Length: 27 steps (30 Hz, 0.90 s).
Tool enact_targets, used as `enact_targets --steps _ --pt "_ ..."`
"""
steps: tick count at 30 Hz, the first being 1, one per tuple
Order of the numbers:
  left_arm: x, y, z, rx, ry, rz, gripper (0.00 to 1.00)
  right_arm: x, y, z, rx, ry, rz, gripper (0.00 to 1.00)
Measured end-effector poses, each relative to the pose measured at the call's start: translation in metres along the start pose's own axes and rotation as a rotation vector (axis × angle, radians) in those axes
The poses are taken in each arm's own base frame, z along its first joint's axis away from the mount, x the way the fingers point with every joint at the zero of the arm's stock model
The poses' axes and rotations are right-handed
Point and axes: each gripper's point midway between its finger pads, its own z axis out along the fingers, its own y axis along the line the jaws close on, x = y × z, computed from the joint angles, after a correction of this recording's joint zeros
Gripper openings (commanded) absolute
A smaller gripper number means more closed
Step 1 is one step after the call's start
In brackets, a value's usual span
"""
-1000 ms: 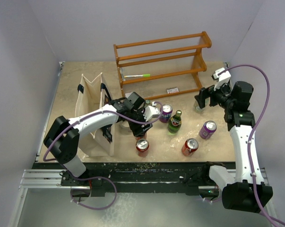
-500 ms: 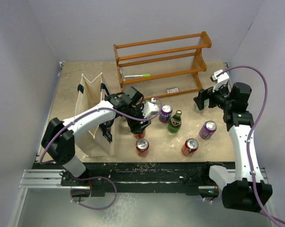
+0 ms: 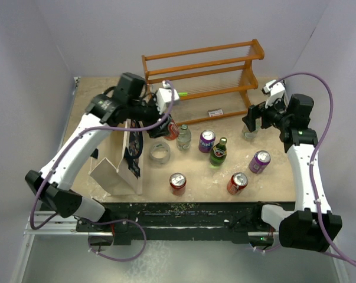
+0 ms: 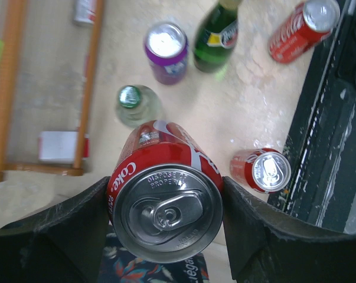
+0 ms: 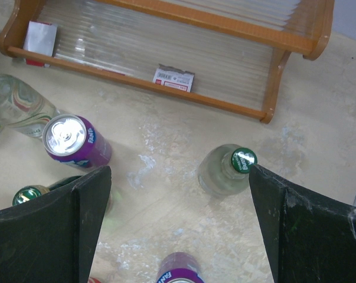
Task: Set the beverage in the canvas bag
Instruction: Pick up the drink from the center of the board, then place the drink in the canvas bag.
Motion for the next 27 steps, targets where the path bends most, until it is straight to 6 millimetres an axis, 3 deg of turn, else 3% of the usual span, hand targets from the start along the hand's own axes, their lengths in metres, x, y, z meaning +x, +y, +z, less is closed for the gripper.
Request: enact_targets --steps 6,12,15,20,27 --pt "-0.014 0.027 -0.069 -0.185 -0.087 -0.030 0.00 0.001 0.002 0.008 -0.037 0.023 0.005 1.00" --pt "0.001 0.059 -0.135 -0.428 -0.129 -0.135 0.00 0.007 0.018 0.021 -0.100 0.073 -0.013 1.00" --pt "0.013 0.067 -0.158 -0.531 -0.130 -0.169 0.00 0.005 0.032 0.029 -0.139 0.086 -0.044 1.00" --pt "0.034 0.067 -0.165 -0.589 -0.094 -0.211 0.00 0.001 0.043 0.033 -0.168 0.087 -0.068 1.00" --pt "0.072 0.076 -0.140 -0.558 0.005 -0.290 0.00 -0.014 0.060 0.033 -0.219 0.051 -0.101 0.98"
